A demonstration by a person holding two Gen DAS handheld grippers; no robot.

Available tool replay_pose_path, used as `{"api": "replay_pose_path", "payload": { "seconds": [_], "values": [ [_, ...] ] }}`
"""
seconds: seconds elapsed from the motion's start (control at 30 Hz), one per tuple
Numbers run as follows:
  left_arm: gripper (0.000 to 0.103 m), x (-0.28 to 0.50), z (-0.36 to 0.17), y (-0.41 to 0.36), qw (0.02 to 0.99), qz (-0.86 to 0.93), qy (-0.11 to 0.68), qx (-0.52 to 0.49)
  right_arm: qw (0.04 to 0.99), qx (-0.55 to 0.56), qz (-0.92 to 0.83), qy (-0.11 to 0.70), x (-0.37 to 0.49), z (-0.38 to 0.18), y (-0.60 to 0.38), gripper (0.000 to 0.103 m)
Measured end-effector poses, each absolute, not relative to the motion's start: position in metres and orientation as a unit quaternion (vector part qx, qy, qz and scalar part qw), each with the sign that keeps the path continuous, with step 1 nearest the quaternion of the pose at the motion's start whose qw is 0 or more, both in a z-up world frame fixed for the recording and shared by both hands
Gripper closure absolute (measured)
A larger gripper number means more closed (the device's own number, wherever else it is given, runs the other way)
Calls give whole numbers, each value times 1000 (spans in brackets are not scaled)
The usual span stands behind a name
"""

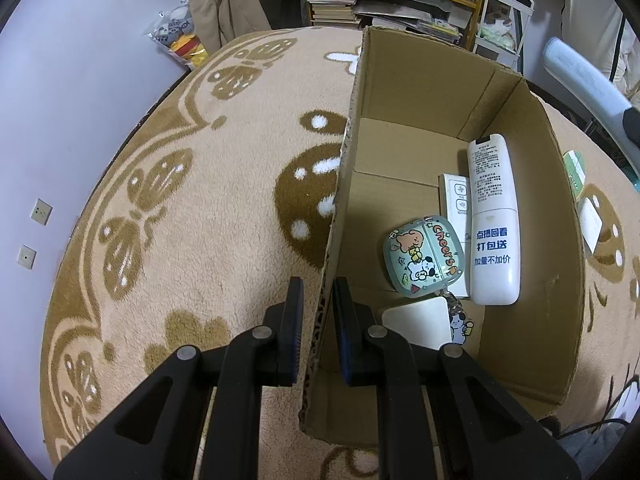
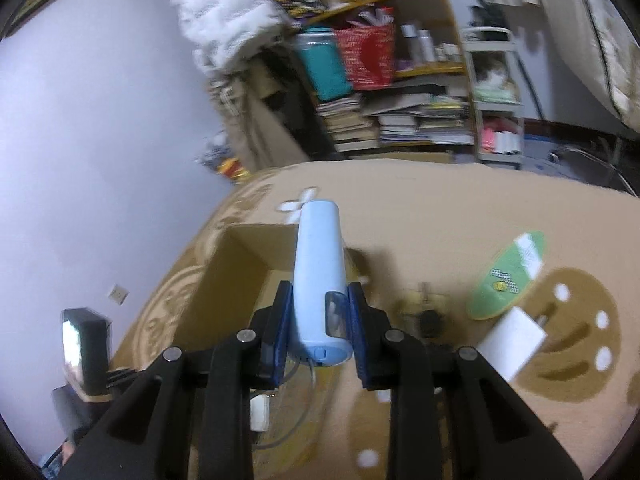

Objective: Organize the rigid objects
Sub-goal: 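Carry the light-blue bottle into the box with the right tool and release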

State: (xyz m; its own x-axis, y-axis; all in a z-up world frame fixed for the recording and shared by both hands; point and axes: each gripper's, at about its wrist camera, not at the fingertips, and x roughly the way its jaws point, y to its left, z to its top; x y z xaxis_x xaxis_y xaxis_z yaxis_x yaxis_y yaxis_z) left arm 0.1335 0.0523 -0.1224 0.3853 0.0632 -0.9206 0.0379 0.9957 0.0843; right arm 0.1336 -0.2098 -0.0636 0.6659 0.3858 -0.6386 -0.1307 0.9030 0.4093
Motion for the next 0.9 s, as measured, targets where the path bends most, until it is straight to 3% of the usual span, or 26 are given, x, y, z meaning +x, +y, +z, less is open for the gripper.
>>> {"api": "replay_pose_path", "payload": {
  "seconds": [0.77,0.9],
  "values": [
    [88,132,-123,49,832,11,552,57,877,4,190,441,116,-100,-123,74],
    [88,132,-122,49,832,12,551,58,878,12,195,436,114,-97,-125,80]
  ]
}}
